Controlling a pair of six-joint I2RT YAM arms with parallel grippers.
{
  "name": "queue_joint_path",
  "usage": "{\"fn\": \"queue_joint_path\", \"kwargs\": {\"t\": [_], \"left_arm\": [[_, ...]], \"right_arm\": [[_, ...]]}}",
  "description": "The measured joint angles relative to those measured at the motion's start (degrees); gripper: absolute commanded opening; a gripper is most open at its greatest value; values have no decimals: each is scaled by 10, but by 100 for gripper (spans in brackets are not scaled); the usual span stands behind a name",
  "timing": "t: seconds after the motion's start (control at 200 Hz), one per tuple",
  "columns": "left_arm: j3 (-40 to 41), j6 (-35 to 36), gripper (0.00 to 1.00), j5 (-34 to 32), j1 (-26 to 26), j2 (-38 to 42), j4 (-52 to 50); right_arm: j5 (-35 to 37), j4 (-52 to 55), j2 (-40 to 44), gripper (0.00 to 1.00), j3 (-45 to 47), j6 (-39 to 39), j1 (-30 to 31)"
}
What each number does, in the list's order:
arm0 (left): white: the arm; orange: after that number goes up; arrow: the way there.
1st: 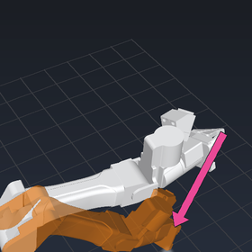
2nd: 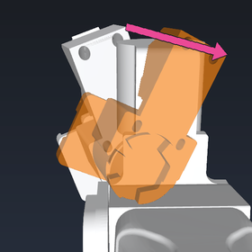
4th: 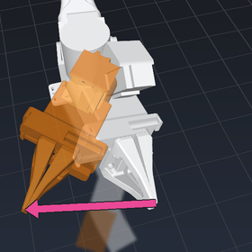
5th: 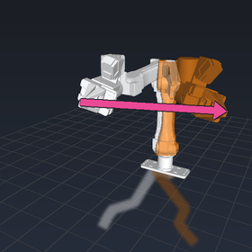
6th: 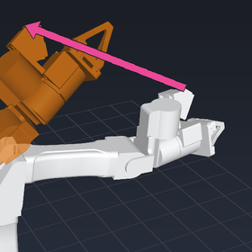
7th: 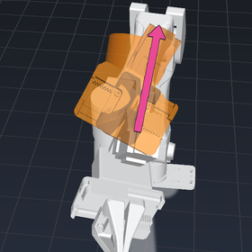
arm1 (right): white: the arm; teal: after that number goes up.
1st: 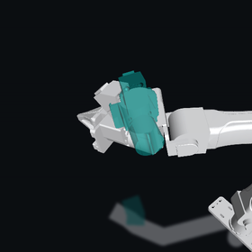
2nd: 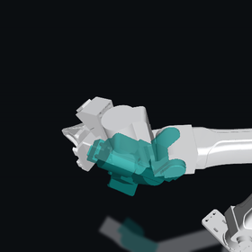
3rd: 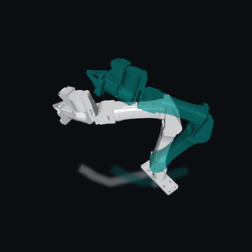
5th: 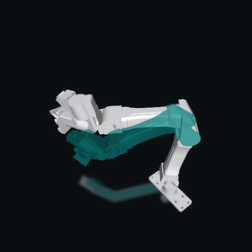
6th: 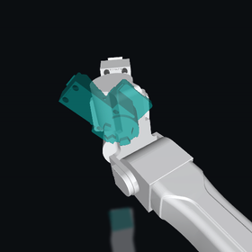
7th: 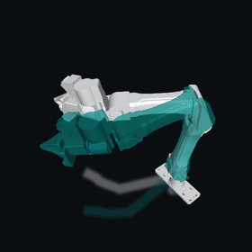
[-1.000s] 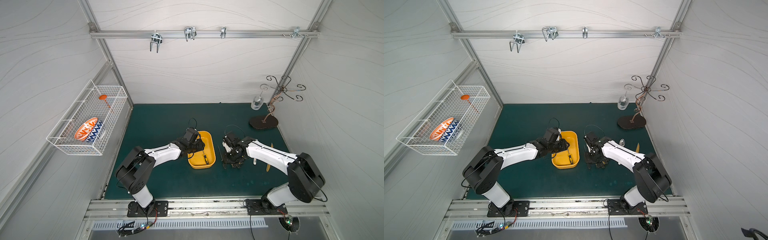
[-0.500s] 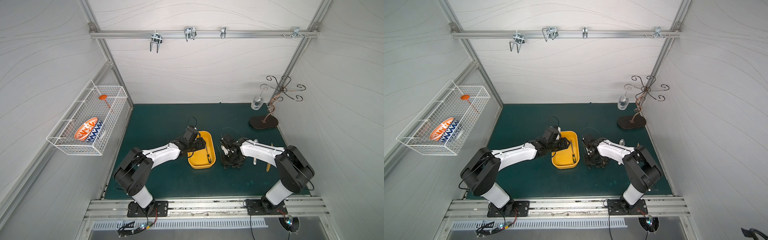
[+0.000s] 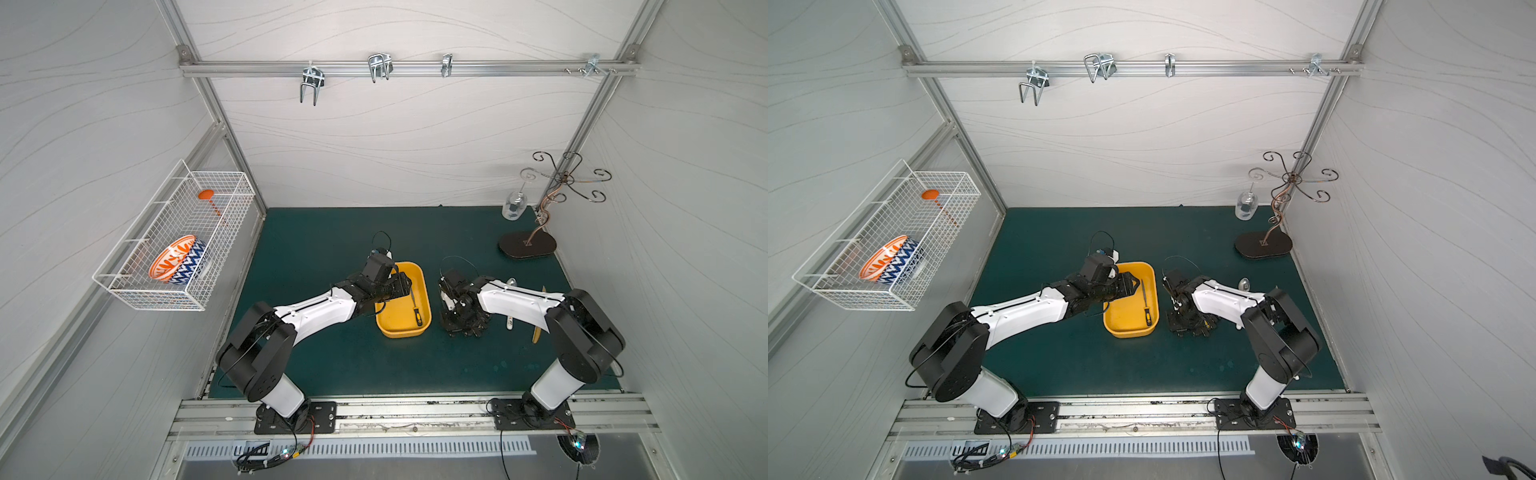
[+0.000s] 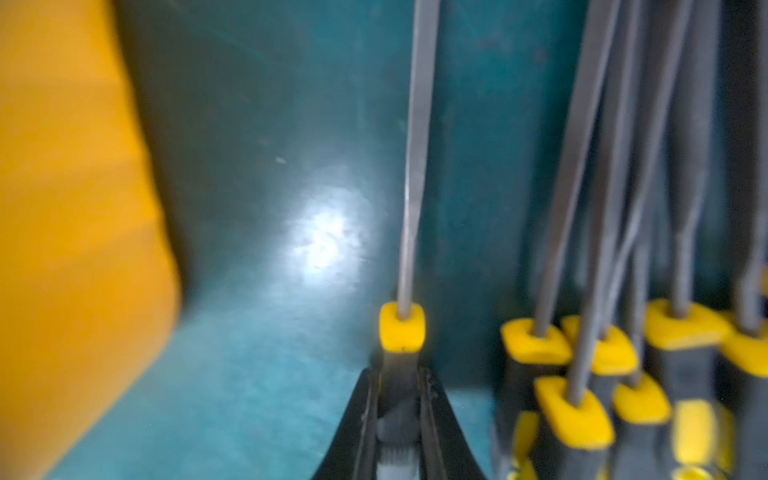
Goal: Put the file tool into the storage box
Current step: Pick up the file tool from the center of the board, then place the file tool in the storage box.
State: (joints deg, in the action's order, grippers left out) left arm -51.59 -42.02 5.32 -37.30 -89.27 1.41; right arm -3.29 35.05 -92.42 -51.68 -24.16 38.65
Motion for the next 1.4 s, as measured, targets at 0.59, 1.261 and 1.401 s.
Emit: {"fn": "queue_joint_path", "kwargs": {"t": [0.59, 1.261, 1.401], "left_arm": [[39, -1, 81, 78, -3, 35, 130], [32, -14, 0, 94, -12, 37, 147], [33, -8, 0, 81, -10, 22, 130]], "right_arm": [[-225, -89, 125, 9, -32, 28, -32], [-212, -95, 105, 39, -64, 45, 30], [-154, -85, 106, 44, -64, 30, 25]]}}
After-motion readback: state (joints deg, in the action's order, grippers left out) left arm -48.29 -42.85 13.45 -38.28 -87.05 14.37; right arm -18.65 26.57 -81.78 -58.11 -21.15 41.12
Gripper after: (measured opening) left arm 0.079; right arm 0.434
